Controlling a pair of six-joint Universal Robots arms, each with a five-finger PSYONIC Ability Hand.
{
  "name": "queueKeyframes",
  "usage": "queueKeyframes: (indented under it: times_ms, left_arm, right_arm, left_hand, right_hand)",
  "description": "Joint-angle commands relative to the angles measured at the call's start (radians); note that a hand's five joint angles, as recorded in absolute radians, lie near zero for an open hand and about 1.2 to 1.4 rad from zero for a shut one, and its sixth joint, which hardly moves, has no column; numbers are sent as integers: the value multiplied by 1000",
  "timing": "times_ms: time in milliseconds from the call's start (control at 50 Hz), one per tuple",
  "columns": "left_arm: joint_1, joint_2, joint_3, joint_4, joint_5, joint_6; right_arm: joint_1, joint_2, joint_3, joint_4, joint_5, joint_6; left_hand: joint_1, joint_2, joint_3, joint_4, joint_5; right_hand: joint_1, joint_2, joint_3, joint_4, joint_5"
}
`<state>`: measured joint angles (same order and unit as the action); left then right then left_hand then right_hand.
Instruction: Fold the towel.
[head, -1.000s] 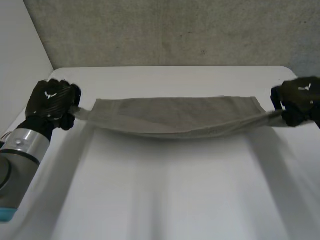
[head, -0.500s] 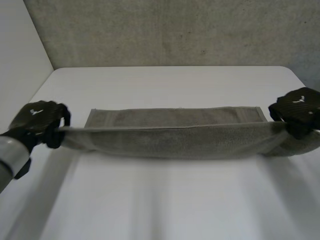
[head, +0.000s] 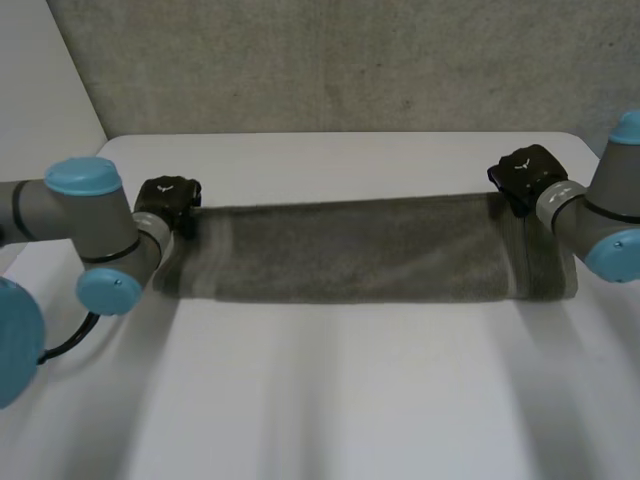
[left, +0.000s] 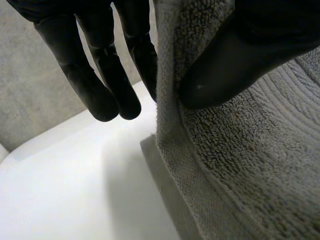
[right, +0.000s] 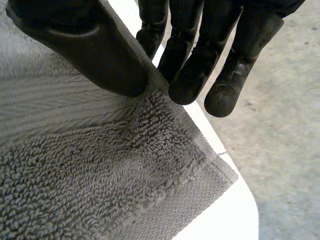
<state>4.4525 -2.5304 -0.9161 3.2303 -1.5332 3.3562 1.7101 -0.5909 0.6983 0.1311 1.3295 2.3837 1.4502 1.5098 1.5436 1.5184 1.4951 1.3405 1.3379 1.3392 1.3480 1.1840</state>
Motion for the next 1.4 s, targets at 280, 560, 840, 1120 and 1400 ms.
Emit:
queueKeyframes:
  times_ms: [280, 560, 840, 1120, 1400]
  left_arm:
    - [-35, 22, 44, 11, -73, -153]
    - [-30, 444, -457, 83, -68, -189]
    - [-47, 570, -828, 375, -70, -189]
    - [-42, 565, -836, 387, -73, -190]
    - [-33, 568, -834, 388, -74, -190]
  right_arm:
    - [23, -1, 24, -189, 76, 141]
    - [10, -460, 676, -180, 76, 193]
    - [-56, -368, 807, -304, 8, 180]
    - [-136, -314, 756, -314, 28, 183]
    - [-291, -403, 590, -208, 149, -17]
  left_hand:
    - [-1266, -1326, -1359, -1334, -1486]
    - [-1266, -1326, -1359, -1334, -1486]
    - [-1257, -1317, -1351, -1325, -1477]
    - [-1263, -1323, -1357, -1331, -1483]
    - [-1266, -1326, -1359, -1334, -1486]
  right_hand:
    - [-1166, -1163, -1165, -1173, -1184]
    - [-1166, -1163, -1165, -1173, -1184]
    - [-957, -954, -955, -964, -975]
    - [56, 58, 57, 48, 38]
    - [56, 58, 57, 48, 38]
